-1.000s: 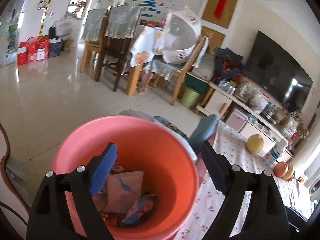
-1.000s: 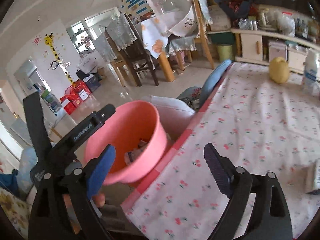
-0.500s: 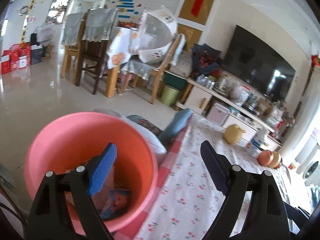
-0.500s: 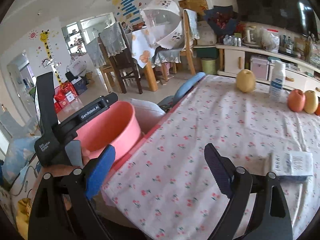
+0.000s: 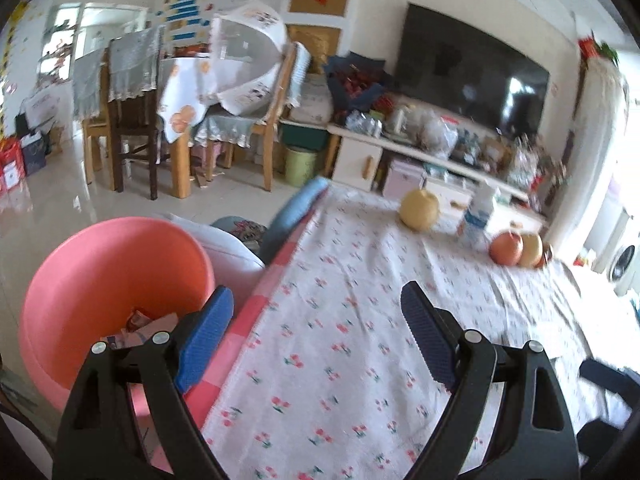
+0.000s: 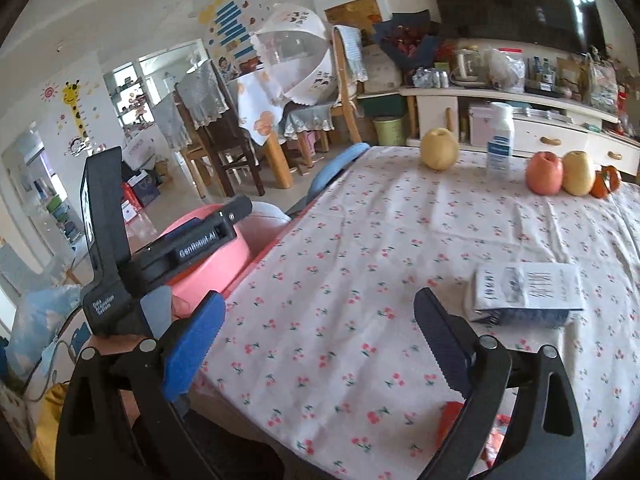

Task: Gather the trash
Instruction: 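Move both grippers back over the table toward the red wrapper and milk box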

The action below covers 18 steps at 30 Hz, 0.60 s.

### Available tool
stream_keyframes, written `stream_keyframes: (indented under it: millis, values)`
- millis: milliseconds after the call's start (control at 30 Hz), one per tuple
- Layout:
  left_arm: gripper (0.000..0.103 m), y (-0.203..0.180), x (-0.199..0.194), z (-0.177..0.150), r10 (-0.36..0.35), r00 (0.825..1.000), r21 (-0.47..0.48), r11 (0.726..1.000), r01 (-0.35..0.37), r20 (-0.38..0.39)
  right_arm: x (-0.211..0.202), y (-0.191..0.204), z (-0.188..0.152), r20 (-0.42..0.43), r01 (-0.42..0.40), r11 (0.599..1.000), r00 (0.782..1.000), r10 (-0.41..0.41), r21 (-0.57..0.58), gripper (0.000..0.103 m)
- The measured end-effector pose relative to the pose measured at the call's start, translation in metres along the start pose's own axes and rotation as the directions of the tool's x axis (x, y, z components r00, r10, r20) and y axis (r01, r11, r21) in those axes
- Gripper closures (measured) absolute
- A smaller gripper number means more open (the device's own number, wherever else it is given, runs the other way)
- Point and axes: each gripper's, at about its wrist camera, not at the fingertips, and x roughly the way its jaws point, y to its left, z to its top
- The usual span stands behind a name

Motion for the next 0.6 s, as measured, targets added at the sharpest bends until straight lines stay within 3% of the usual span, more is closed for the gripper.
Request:
stream_keyframes:
  millis: [167,600]
  values:
    - [0.016,-0.022,-0.001,-0.010,-0.014,1.000,0.041,0.999,0.015,-0.025,-0.011,-0.018,-0.006,0.001,0.008,1.000,1.000,-0.008,0.017,0.009]
    - [0.016,-0.072,-0.015,-0.028,-0.062,0.998,0.124,0.990,0.061,0.001,-0.039,-0.063,-0.020,0.024,0.025,0.997,0.999,-0.027,0.078,0.009]
